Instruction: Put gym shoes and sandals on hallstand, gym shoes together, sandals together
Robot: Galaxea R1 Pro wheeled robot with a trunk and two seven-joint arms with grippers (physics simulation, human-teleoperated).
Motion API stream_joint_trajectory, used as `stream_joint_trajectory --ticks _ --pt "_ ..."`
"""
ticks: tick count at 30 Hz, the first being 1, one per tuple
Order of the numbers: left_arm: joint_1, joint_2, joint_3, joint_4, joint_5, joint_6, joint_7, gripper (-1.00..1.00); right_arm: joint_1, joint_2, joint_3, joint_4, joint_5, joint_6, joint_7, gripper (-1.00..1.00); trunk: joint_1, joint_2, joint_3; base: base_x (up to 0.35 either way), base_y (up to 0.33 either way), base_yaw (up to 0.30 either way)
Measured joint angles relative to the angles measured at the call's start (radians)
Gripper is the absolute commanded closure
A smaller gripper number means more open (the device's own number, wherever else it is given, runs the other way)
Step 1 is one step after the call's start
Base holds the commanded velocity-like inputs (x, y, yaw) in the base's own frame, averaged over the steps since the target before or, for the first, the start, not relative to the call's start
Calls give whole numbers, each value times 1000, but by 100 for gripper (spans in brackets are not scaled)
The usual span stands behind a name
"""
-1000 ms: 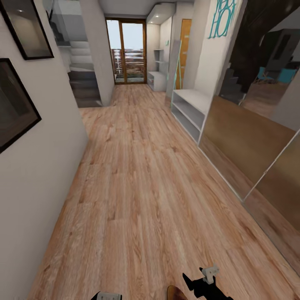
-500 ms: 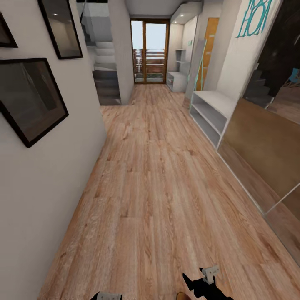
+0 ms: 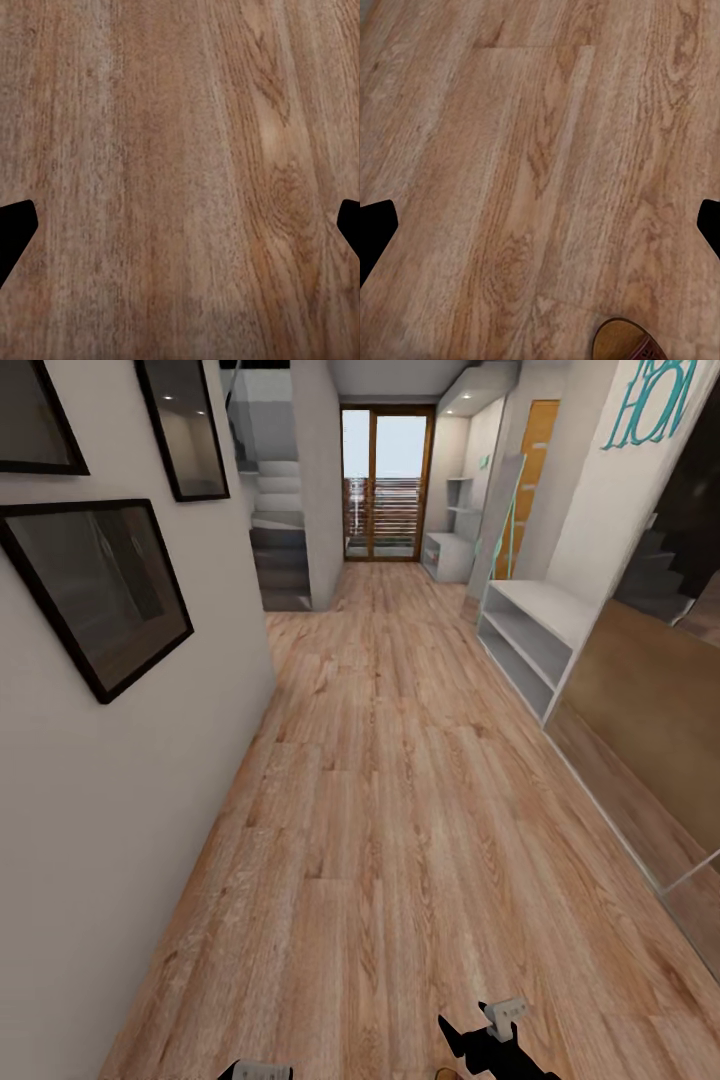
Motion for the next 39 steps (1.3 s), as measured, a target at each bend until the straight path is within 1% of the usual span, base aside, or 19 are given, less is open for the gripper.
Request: stream_joint_trajectory --ticks 11,24,28,35,39 --pt "0 0 2 0 0 0 1 -100 0 0 0 0 0 0 0 -100 0 0 0 -22 -175 2" --pt "0 0 3 0 0 0 1 -100 0 0 -1 0 0 0 0 -100 0 0 0 -7 -20 0" --pt "0 0 3 0 0 0 2 -100 0 0 -1 0 0 0 0 -100 0 0 0 -180 -1 0" --pt "0 0 3 0 0 0 2 -100 0 0 -1 0 0 0 0 -100 0 0 0 -292 0 0" --pt "0 0 3 0 0 0 1 -100 0 0 -1 0 0 0 0 -100 0 0 0 -82 0 0"
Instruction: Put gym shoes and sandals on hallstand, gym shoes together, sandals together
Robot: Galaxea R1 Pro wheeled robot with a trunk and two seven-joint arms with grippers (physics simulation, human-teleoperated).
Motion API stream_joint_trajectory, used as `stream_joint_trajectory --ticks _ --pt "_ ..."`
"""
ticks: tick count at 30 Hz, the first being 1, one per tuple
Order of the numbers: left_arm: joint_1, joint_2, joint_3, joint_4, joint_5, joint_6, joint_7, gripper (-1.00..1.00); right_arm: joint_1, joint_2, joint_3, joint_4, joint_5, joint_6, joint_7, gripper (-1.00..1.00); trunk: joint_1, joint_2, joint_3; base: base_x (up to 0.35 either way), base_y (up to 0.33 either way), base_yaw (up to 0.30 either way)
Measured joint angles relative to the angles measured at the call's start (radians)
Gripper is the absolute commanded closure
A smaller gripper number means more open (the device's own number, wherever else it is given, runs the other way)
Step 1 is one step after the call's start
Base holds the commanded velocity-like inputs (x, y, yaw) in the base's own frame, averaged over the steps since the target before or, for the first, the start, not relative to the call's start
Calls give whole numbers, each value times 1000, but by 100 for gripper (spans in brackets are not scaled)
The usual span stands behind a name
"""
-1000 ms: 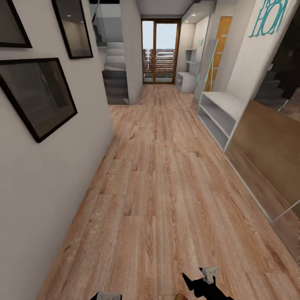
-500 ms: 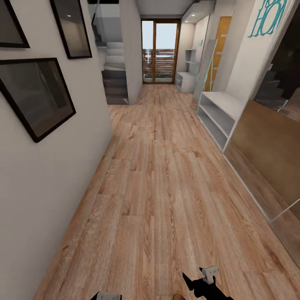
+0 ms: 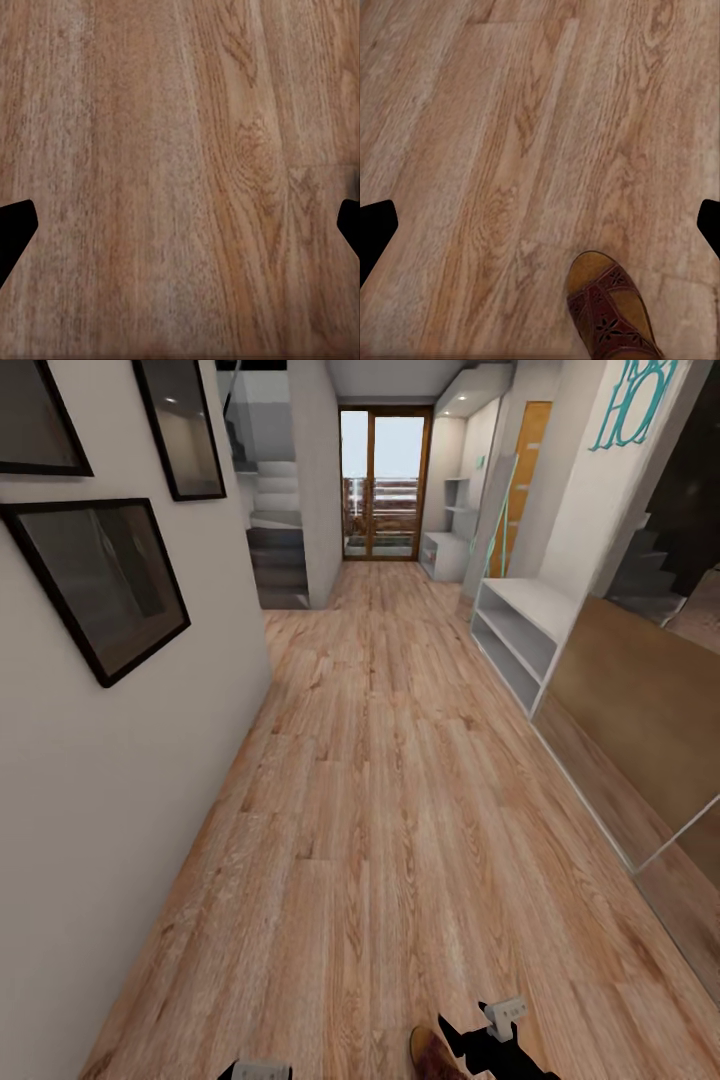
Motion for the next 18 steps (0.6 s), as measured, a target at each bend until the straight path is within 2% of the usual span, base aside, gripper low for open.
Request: stream_joint_trajectory --ticks 18 --pt "0 3 4 -1 0 0 -4 -100 0 -6 -1 0 -2 0 2 -100 0 0 -2 -7 0 0"
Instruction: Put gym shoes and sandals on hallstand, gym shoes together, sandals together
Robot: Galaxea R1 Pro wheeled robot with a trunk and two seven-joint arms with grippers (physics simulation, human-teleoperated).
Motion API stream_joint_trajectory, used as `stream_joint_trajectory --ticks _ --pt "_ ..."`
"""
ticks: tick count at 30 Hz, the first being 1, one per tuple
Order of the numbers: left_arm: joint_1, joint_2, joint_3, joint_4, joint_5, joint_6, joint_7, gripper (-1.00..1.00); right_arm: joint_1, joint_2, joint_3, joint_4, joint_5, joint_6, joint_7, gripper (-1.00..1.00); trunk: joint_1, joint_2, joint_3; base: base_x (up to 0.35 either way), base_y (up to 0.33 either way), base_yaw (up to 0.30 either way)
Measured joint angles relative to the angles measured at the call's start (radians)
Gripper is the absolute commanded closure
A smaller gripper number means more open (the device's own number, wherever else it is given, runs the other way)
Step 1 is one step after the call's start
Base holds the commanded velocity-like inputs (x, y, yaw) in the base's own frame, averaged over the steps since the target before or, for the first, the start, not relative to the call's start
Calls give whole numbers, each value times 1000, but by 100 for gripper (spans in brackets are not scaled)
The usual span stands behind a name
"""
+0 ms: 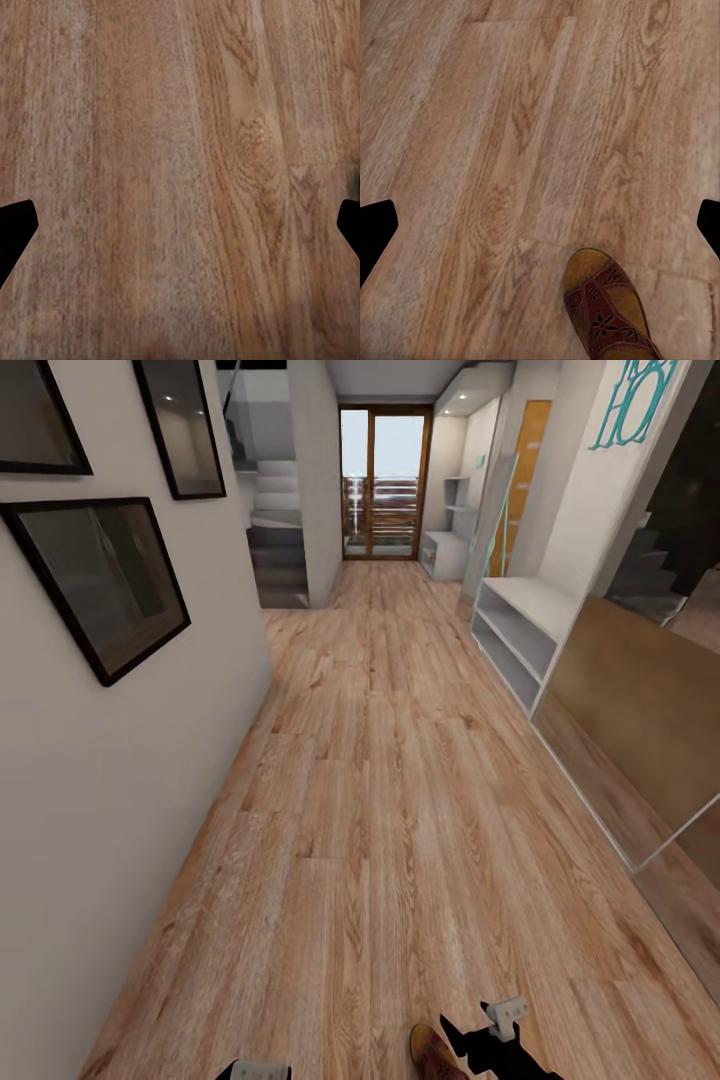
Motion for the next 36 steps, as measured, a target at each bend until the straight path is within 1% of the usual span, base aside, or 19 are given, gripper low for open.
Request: stream_joint_trajectory --ticks 12,18,21,25,36 --pt "0 2 -3 -2 -2 0 -3 -100 0 -3 -20 -1 -4 0 3 -100 0 0 -8 0 0 0" --pt "0 3 6 -3 1 0 -4 -100 0 -4 -23 -1 -4 0 2 -100 0 0 -8 0 0 0" --pt "9 5 2 14 8 -1 -5 -100 -8 -20 -42 16 -22 -16 1 -100 0 0 -8 0 0 0" --pt "9 5 3 20 8 -1 -4 -100 -8 -20 -44 19 -18 -39 1 -100 0 0 -8 0 0 0" --pt "9 5 4 20 8 1 -5 -100 -8 -20 -44 14 -13 -35 1 -100 0 0 -8 -7 0 0"
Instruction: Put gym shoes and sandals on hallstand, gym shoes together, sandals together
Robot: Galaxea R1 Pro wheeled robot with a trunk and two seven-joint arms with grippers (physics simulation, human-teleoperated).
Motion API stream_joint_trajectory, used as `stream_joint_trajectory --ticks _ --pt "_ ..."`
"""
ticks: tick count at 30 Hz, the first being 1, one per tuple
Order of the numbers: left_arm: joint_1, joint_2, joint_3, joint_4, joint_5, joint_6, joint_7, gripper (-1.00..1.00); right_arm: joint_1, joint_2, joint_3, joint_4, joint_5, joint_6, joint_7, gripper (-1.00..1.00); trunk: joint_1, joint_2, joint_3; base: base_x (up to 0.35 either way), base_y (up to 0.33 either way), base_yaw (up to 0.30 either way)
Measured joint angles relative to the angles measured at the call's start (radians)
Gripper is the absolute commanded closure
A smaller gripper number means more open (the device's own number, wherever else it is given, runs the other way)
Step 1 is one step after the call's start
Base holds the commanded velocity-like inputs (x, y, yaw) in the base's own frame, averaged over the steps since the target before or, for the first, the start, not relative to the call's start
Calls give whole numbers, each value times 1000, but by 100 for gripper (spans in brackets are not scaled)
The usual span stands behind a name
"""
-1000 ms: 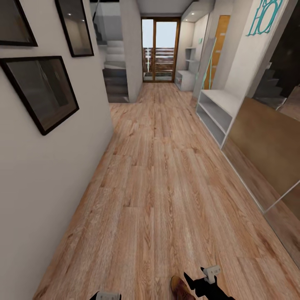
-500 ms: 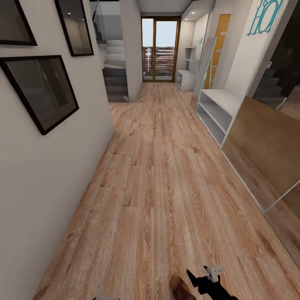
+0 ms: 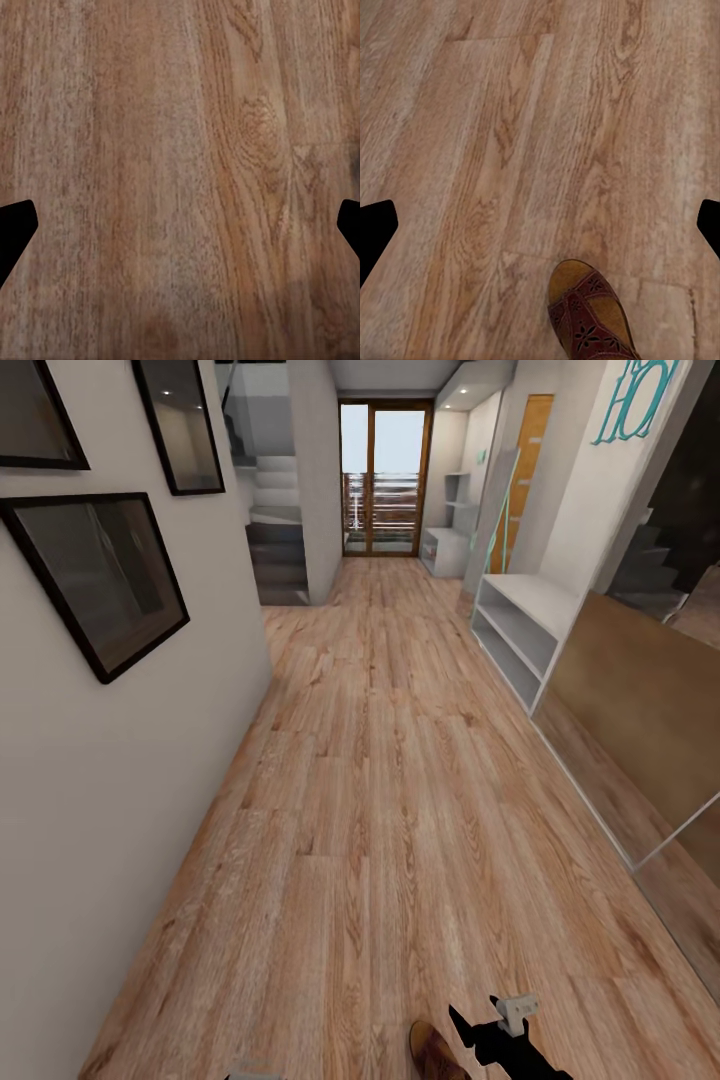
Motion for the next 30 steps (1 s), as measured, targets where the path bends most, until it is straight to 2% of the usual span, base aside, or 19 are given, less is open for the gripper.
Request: stream_joint_trajectory --ticks 14,30 --pt "0 0 -1 0 -1 0 1 -100 0 0 0 0 1 0 4 -100 0 0 0 -221 -30 0" --pt "0 0 -1 0 -2 0 1 -100 0 0 0 0 1 0 4 -100 0 0 0 -62 -26 87"
